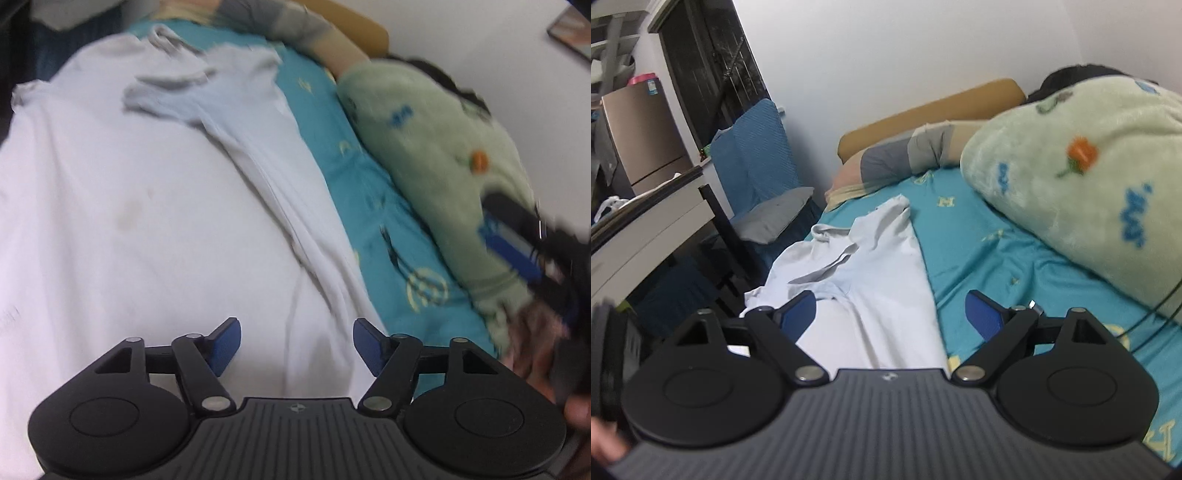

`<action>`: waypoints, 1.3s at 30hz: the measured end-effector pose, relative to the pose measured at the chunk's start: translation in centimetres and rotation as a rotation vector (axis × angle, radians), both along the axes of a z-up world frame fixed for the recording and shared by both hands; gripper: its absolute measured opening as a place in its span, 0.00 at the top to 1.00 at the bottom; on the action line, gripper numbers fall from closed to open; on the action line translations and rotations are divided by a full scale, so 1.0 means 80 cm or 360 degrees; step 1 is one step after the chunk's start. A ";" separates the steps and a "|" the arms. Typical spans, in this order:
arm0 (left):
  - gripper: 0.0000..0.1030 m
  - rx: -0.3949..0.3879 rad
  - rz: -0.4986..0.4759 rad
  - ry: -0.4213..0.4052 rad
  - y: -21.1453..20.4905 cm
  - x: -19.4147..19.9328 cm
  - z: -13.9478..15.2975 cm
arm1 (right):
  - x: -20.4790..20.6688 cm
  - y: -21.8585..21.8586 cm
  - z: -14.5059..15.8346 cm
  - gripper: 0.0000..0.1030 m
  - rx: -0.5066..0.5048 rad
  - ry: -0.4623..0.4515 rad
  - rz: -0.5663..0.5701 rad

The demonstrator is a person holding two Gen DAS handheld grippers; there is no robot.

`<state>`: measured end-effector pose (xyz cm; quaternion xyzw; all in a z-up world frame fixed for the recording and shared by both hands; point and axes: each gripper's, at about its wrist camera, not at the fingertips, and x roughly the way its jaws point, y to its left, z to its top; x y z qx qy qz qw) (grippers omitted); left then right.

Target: Fold clothes

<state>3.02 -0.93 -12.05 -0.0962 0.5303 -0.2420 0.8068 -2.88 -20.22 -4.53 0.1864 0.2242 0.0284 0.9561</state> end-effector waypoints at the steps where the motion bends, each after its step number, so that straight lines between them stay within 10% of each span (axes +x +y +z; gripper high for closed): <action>1: 0.42 0.0040 -0.0026 0.0036 -0.004 -0.008 -0.010 | 0.001 -0.004 -0.003 0.14 0.0003 -0.0004 0.0004; 5: 0.54 0.0064 -0.0028 0.0145 -0.005 -0.018 -0.039 | 0.008 -0.019 -0.015 0.14 0.0036 0.0029 0.0020; 8: 0.90 0.0057 -0.0080 0.0158 -0.010 -0.023 -0.037 | 0.015 -0.029 -0.023 0.13 0.0079 0.0060 0.0030; 17: 0.98 -0.0072 0.0015 0.0216 0.024 -0.056 0.011 | 0.021 -0.030 -0.029 0.14 0.0115 0.0078 0.0058; 22: 0.98 0.0153 0.0123 0.0338 0.052 -0.073 -0.007 | 0.024 -0.020 -0.030 0.13 0.0106 0.0095 0.0089; 29: 0.54 0.0187 0.0162 0.0286 0.053 -0.044 0.017 | 0.014 0.002 -0.026 0.14 -0.0017 0.0082 0.0120; 39: 0.29 0.0842 0.0060 -0.0474 -0.012 0.199 0.029 | 0.050 -0.005 -0.055 0.13 -0.0029 0.0151 0.0011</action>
